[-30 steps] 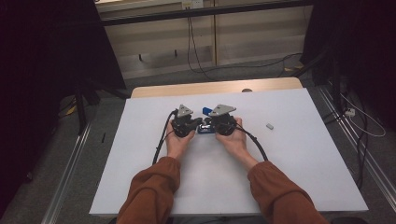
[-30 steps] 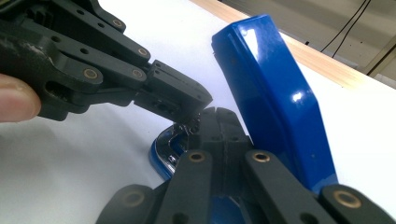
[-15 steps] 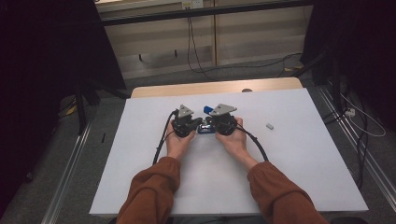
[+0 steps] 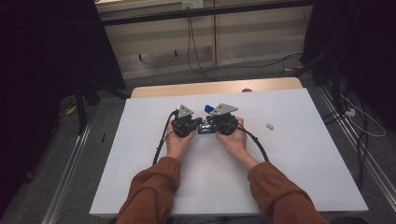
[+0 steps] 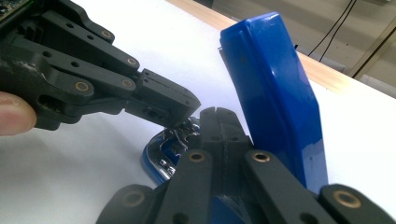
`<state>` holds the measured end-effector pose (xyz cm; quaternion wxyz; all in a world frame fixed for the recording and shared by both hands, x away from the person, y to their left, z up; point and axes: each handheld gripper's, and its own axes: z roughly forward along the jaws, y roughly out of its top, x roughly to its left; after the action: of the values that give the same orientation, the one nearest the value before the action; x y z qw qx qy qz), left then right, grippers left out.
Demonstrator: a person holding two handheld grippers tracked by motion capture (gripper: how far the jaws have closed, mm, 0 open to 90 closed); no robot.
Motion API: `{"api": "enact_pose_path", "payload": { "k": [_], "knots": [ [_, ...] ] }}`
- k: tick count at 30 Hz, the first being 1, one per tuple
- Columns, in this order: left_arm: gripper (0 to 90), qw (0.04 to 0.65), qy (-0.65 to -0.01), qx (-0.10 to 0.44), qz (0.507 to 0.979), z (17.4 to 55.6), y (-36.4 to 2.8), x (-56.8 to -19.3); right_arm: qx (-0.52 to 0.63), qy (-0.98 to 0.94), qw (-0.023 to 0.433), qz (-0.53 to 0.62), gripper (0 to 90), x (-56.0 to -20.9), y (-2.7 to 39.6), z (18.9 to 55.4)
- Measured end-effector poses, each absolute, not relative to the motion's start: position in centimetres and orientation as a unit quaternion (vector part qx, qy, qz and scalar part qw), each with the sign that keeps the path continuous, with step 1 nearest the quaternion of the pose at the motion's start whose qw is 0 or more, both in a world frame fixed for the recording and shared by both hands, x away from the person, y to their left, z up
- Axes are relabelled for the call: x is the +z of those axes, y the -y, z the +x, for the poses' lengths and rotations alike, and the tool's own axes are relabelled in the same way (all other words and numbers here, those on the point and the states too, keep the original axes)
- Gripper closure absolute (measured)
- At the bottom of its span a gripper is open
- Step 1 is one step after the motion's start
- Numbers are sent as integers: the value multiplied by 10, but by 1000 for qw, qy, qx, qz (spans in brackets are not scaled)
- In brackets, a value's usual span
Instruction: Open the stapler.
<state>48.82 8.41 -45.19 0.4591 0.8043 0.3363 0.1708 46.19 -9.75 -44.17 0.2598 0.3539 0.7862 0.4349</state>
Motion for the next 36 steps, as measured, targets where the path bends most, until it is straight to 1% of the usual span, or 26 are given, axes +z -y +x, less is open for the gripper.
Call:
{"api": "enact_pose_path", "payload": {
  "k": [14,18,36],
  "knots": [
    [900,461,-343,171,801,488,-84,-452,434,-782,266,360,900,-440,100,462],
    [900,464,-346,171,797,488,-84,-452,434,-776,274,367,900,-438,102,463],
    [900,458,-341,177,802,487,-83,-451,435,-774,270,372,900,-438,102,462]
  ]
}}
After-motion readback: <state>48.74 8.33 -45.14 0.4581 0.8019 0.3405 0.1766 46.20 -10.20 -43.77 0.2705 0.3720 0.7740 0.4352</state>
